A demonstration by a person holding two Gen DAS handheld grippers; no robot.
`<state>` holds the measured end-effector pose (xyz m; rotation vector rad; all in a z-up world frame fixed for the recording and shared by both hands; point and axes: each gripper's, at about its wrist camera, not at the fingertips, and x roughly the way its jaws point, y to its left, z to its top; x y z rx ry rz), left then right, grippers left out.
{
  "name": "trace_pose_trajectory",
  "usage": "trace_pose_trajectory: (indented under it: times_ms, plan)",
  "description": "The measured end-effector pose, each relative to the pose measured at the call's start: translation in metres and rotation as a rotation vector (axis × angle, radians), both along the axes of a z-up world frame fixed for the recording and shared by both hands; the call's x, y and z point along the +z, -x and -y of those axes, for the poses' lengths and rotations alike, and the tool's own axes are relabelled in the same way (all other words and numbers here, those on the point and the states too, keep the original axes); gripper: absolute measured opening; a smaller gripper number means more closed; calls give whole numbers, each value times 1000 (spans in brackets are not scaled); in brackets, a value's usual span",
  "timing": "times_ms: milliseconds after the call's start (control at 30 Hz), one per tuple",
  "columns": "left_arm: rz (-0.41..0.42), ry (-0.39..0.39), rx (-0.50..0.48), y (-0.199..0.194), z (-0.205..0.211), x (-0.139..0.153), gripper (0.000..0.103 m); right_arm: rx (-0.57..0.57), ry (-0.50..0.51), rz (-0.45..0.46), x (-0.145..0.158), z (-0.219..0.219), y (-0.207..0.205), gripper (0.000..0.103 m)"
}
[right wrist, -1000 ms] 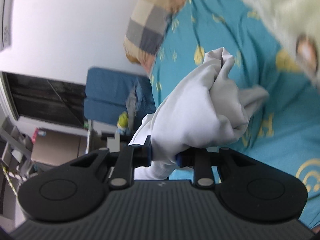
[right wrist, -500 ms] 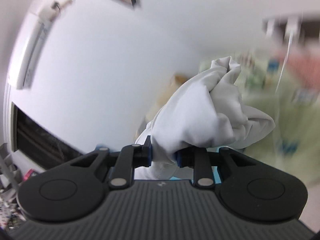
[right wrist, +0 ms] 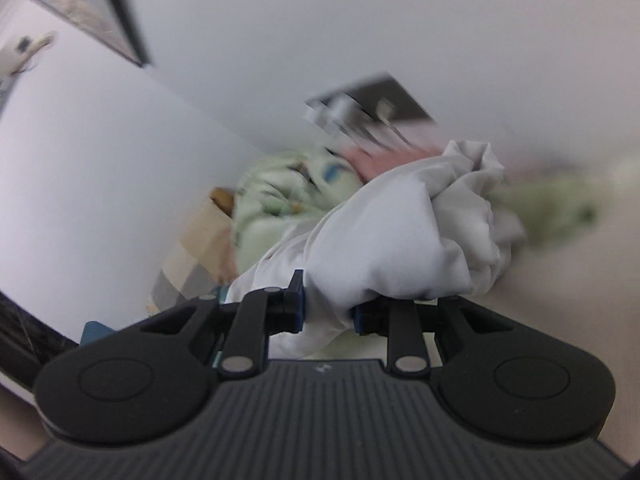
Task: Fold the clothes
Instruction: 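Lift the folded T-shirt with both grippers and carry it toward the wall outlet, then lower the T-shirt onto the bed corner and open both grippers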
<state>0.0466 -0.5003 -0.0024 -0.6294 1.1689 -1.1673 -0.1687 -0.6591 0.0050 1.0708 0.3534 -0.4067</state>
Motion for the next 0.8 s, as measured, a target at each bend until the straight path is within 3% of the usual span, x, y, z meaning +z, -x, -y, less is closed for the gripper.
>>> trace_pose_trajectory:
  times_ms: [67,167,233,300,367,467,567,700,800]
  plan:
    - [37,-26,-13,9,3,-7,42,-9,-5,17,-17,-4,5,24]
    - [98,-49,-25,19,8,4,44,-10,8,20,-11,-7,-1,26]
    - [148,-69,-34,27,10,13,53,-22,-4,15,-5,-7,-4,28]
    - [226,-103,-46,40,11,26,74,-34,-11,5,1,-6,3,29]
    - [309,-135,-57,55,8,38,81,-45,26,-14,8,-11,10,30]
    - [420,-174,-68,73,1,54,85,-62,114,-57,23,-24,21,30]
    - [520,-192,-62,65,-15,69,91,-80,226,-89,43,-43,35,30]
    - [654,-203,-32,95,-64,102,97,-101,397,-93,77,-77,55,30]
    - [757,-217,14,121,-100,145,102,-111,499,-87,101,-101,66,31]
